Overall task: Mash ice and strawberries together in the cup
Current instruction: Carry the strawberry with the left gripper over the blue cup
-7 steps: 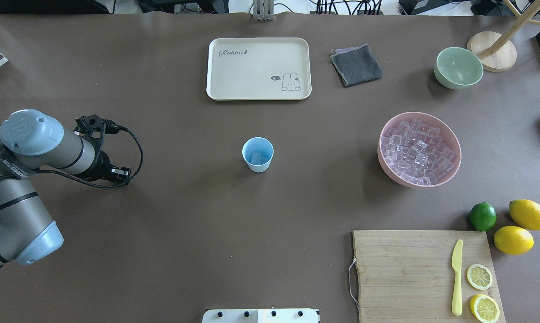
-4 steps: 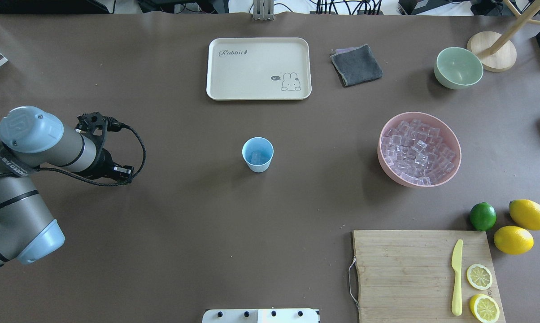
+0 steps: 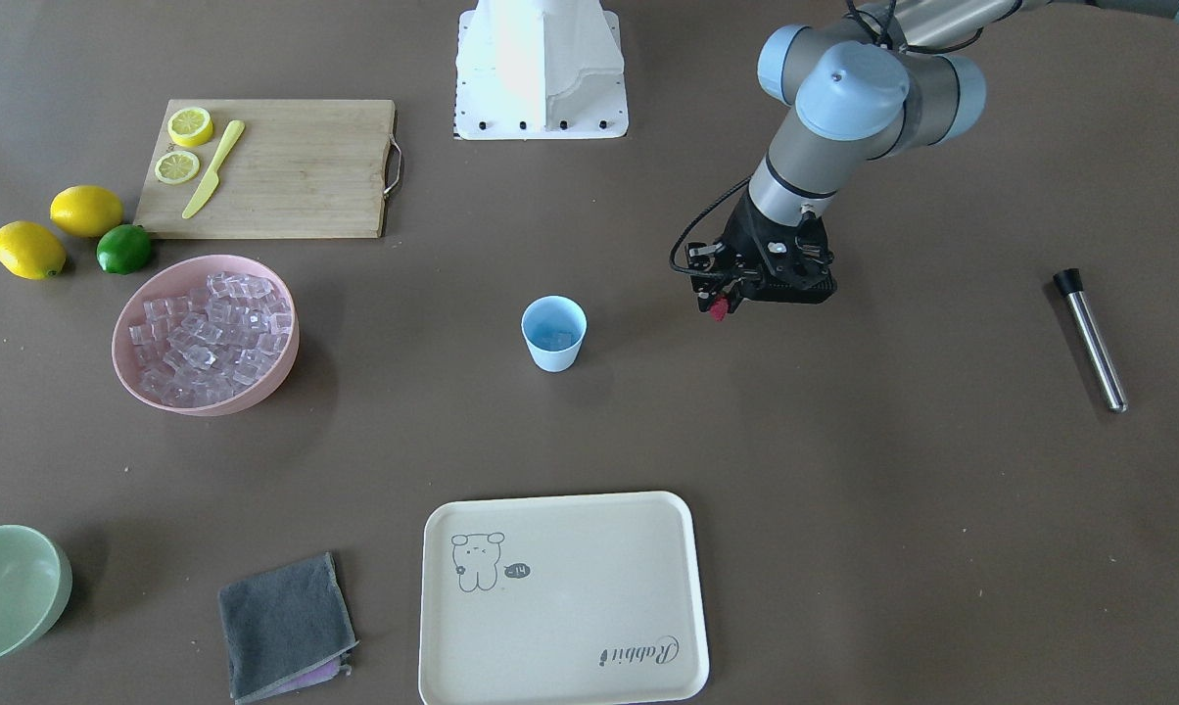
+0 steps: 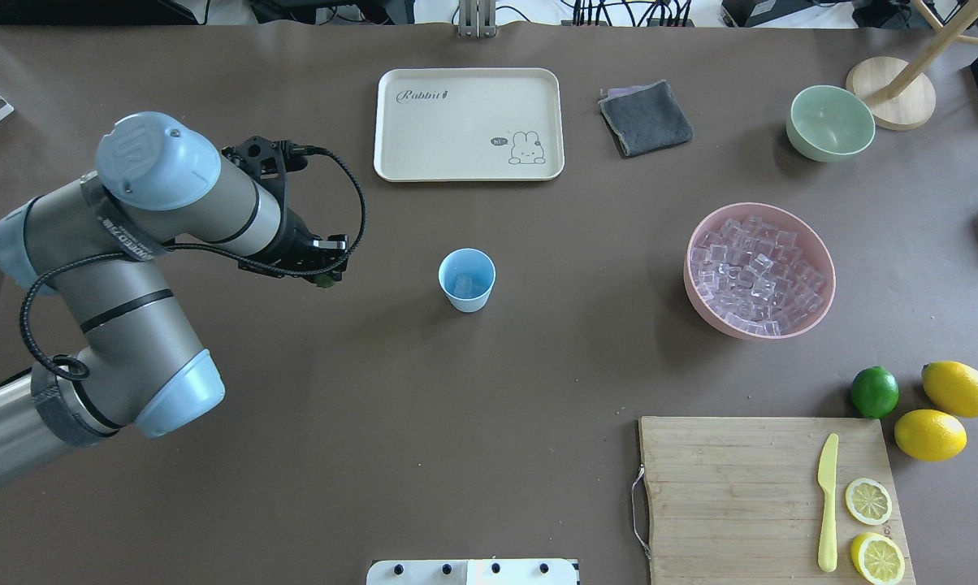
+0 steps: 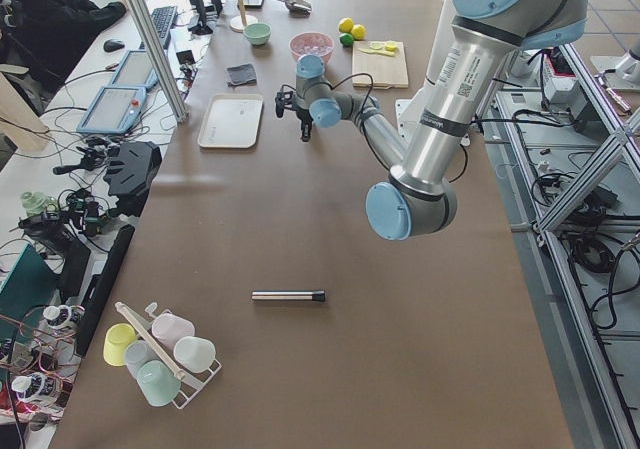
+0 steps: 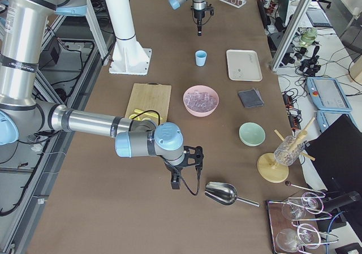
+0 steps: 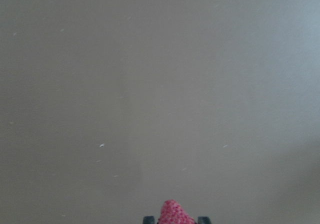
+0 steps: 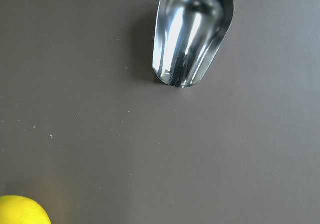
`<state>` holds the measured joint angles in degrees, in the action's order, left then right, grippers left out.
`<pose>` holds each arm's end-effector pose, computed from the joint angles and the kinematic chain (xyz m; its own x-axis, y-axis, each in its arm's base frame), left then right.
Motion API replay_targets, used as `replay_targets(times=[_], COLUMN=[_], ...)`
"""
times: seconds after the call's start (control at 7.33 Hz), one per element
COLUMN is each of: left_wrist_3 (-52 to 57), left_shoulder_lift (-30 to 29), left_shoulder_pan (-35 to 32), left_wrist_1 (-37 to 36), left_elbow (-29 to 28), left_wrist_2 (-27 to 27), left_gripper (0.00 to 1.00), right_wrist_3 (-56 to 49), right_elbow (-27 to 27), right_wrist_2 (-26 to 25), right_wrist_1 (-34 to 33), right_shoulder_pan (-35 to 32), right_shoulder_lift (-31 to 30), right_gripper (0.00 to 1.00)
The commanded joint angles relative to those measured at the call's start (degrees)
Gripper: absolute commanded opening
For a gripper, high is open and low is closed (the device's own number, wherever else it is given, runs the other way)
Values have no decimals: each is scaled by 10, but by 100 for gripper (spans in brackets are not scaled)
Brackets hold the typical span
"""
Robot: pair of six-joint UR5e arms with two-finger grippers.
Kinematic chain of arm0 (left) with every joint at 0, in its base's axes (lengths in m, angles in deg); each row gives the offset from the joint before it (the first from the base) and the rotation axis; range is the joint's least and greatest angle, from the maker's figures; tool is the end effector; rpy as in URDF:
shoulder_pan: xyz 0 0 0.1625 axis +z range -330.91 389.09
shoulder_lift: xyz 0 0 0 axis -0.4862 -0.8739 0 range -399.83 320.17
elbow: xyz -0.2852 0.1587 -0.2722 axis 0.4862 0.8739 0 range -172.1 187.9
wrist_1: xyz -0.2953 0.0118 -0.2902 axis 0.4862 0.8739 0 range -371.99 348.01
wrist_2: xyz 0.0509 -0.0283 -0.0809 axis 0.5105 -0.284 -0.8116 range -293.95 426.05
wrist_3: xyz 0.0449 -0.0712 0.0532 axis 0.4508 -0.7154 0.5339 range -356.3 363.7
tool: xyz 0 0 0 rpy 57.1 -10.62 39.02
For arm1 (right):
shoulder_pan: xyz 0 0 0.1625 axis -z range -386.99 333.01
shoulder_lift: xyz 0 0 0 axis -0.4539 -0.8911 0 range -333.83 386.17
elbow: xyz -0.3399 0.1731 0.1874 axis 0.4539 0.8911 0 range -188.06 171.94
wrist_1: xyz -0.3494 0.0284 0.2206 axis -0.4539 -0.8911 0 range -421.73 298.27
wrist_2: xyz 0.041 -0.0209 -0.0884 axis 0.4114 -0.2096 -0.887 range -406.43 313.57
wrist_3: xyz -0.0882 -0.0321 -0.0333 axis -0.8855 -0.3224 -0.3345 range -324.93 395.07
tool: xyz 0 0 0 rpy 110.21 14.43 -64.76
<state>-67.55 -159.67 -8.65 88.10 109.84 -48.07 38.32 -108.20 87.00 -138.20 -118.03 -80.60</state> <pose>0.4471 -0.4630 0.2476 0.5603 -0.0626 -0.8259 0.1314 0.9912 0.0139 0.0716 -0.3733 0.6745 0.7253 -0.0130 0.6883 -0.0593 0.9949 0.0813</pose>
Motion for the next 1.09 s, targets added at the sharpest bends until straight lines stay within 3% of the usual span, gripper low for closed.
replay_targets(times=[0.0, 0.68, 0.82, 0.95], left_wrist_3=[-98, -147, -144, -141], left_shoulder_lift=[-98, -196, -195, -191], left_shoulder_pan=[52, 68, 68, 67], left_wrist_1=[-46, -42, -42, -42], left_elbow=[-28, -132, -129, -128], left_wrist_2=[49, 98, 97, 94], left_gripper=[29, 29, 51, 81], right_wrist_3=[0, 0, 0, 0], right_elbow=[-5, -14, -16, -16], right_wrist_2=[4, 8, 8, 8], right_wrist_1=[0, -2, -2, -2], right_shoulder_pan=[0, 0, 0, 0], right_shoulder_lift=[-1, -8, -8, -8], right_gripper=[100, 100, 100, 100])
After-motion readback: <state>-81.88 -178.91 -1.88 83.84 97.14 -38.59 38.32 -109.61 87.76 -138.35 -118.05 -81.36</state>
